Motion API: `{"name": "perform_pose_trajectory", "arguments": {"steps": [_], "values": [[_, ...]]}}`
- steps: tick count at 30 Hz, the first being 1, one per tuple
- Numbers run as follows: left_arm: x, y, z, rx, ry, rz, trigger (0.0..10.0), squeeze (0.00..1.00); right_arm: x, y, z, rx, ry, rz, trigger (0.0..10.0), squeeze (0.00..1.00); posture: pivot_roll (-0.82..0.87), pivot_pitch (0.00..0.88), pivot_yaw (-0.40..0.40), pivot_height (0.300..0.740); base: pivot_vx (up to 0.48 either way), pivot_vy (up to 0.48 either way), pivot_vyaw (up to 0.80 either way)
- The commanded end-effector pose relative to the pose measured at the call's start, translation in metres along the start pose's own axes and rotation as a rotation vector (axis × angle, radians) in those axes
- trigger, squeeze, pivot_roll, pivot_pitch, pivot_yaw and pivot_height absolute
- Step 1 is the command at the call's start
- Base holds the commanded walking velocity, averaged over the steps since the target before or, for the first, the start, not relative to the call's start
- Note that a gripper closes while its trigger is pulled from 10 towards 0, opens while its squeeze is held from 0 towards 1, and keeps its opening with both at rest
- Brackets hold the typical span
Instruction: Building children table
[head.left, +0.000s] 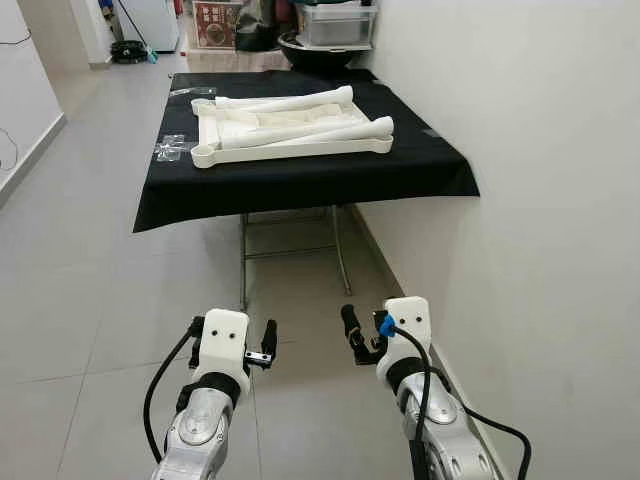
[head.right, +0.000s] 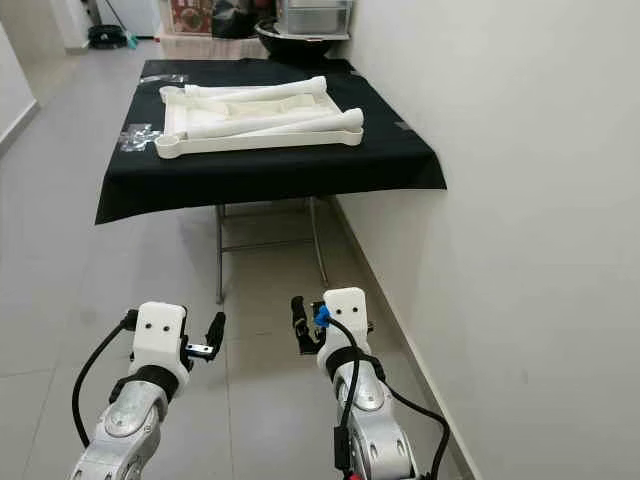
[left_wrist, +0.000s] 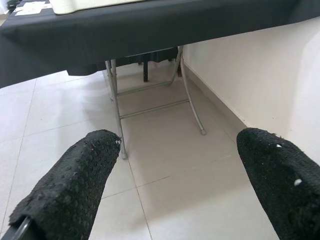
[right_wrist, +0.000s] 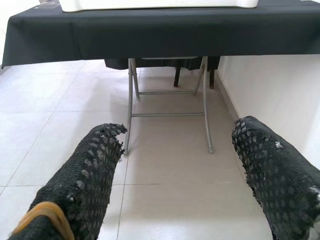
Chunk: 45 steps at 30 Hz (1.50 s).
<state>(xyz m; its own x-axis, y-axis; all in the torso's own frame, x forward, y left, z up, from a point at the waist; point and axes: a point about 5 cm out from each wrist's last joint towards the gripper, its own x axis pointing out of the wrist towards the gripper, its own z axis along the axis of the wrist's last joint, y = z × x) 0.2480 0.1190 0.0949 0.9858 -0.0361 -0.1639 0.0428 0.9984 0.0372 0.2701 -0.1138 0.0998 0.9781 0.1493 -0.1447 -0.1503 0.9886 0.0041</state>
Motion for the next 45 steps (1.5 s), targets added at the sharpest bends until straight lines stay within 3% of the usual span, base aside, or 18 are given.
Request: {"name": "perform_pose_trajectory", "arguments": {"steps": [1,9,33,45], "values": [[0.001,-0.006,-0.001,-0.023,0.006,-0.008,10.0,0.00,-0.001,-0.002,0.003,0.013,-0.035,-0.003,10.0,0.00,0.03,0.000,-0.068,0.740,0.000,0.000,0.00],[0.002,-0.005,0.002,-0.010,-0.015,-0.002,10.0,0.00,-0.002,0.002,0.009,0.002,-0.081,0.013,10.0,0.00,0.03,0.000,-0.066,0.740,0.000,0.000,0.00],[0.006,-0.005,0.001,0.016,0.007,0.001,10.0,0.00,0.002,0.004,0.008,0.027,-0.076,0.029,10.0,0.00,0.04,0.000,-0.058,0.740,0.000,0.000,0.00],[0.007,-0.007,0.003,0.014,-0.008,-0.012,10.0,0.00,0.002,0.011,0.013,-0.004,-0.113,0.098,10.0,0.00,0.04,0.000,-0.065,0.740,0.000,0.000,0.07]]}}
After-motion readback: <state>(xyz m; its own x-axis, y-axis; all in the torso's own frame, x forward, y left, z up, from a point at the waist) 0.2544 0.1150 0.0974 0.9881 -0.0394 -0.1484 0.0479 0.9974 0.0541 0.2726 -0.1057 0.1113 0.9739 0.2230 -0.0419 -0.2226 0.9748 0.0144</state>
